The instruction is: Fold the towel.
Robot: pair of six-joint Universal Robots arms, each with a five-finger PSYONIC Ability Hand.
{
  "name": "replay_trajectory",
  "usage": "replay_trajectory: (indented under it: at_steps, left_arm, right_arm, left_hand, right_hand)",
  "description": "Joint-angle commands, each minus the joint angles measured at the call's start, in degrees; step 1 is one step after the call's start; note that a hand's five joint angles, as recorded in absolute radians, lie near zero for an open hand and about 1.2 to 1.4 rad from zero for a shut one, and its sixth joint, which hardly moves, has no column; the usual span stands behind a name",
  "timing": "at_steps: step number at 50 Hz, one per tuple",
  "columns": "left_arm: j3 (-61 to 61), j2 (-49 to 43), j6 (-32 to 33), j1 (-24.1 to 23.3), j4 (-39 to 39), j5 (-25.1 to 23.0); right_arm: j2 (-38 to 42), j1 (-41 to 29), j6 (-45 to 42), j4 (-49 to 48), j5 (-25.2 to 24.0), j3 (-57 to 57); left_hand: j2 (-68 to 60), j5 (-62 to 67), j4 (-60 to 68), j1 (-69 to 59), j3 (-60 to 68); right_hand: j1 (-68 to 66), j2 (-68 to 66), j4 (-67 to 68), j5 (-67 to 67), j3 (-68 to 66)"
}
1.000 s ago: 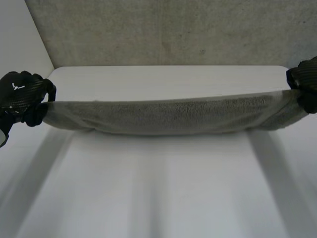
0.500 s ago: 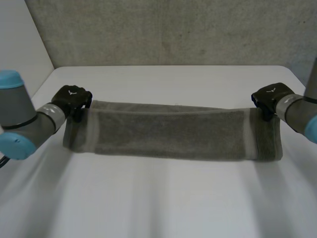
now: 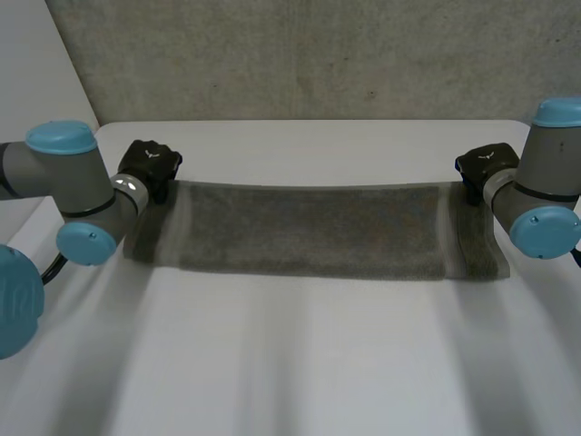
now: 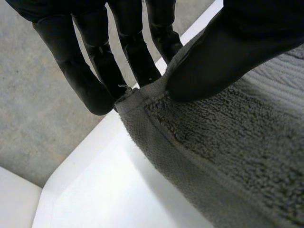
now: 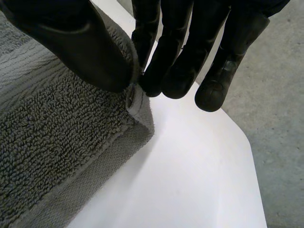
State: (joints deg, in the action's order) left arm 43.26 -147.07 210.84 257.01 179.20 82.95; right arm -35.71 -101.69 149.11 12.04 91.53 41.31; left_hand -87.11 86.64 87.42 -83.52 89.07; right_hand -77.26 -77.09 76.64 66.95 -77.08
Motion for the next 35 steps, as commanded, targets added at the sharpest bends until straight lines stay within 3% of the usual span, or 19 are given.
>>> replay_trajectory:
  at_steps: [1, 4, 5, 6, 7, 8, 9, 16, 23, 31, 35]
  left_arm:
    - [-4.33, -2.78, 0.09, -1.16, -0.17, 2.22]
    - [-6.0, -3.83, 0.09, -1.24, -0.34, 3.27]
    - [-6.35, -4.01, 0.09, -1.33, -0.43, 3.62]
    - [-6.35, -4.01, 0.09, -1.51, -0.69, 3.88]
    - [-6.35, -4.01, 0.09, -1.51, -0.7, 3.89]
    - [-6.09, -3.84, 0.01, -1.68, -1.22, 4.06]
    - [-6.09, -3.83, 0.01, -1.68, -1.22, 4.06]
    - [-5.3, -1.03, -0.87, -3.35, -5.87, 5.03]
    - [4.28, 7.5, -2.19, -2.65, -5.27, 4.59]
    - [24.94, 21.21, -2.81, -2.12, 7.48, 3.01]
    - [37.56, 27.52, -2.98, -1.25, 15.98, -0.67]
  right_arm:
    - [0.03, -0.26, -0.13, -1.75, 1.2, 0.17]
    - [0.03, -0.26, -0.22, -1.75, 1.98, 0.0]
    - [0.03, -0.26, -0.22, -1.75, 1.99, 0.0]
    - [-0.06, -0.44, -0.13, -1.67, 2.51, 0.09]
    - [-0.41, -0.7, -0.13, -1.58, 2.69, 0.52]
    - [-0.41, -0.7, -0.13, -1.58, 2.69, 0.53]
    - [-0.67, -1.4, -0.05, -1.58, 2.61, 0.79]
    - [-2.7, -2.46, 0.48, -1.58, 2.43, 2.55]
    - [-14.45, -1.84, 0.31, -1.93, 0.51, 12.98]
    - [-26.14, -1.49, 0.22, -1.75, -5.3, 28.54]
    - [-28.62, -1.23, 0.04, -1.93, -6.54, 33.4]
  left_hand:
    - [7.11, -16.64, -7.42, 3.52, -9.07]
    - [7.11, -16.64, -7.42, 3.52, -9.07]
    - [13.92, -23.45, -14.22, 10.33, -15.88]
    - [43.46, -52.99, -43.77, 39.87, -45.42]
    - [43.76, -53.29, -44.06, 40.17, -45.71]
    - [76.73, -86.26, -77.04, 73.14, -78.69]
    - [77.06, -86.59, -77.37, 73.47, -79.02]
    - [76.9, -86.43, -77.2, 73.31, -78.86]
    - [74.54, -84.07, -74.85, 70.95, -76.5]
    - [74.2, -83.74, -74.51, 70.62, -76.16]
    - [74.37, -83.9, -74.68, 70.78, -76.33]
  right_hand:
    - [-2.74, -2.91, 3.36, 3.05, -2.92]
    - [-2.74, -2.91, 3.36, 3.05, -2.92]
    - [-2.74, -2.91, 3.36, 3.05, -2.92]
    - [26.68, 26.5, -26.06, -26.37, 26.5]
    - [58.61, 58.44, -57.99, -58.31, 58.43]
    - [58.93, 58.76, -58.31, -58.63, 58.75]
    - [67.26, 67.09, -66.64, -66.95, 67.08]
    - [67.26, 67.09, -66.64, -66.95, 67.08]
    - [67.26, 67.09, -66.64, -66.95, 67.08]
    - [67.26, 67.09, -66.64, -66.95, 67.08]
    - [65.49, 65.32, -64.88, -65.19, 65.32]
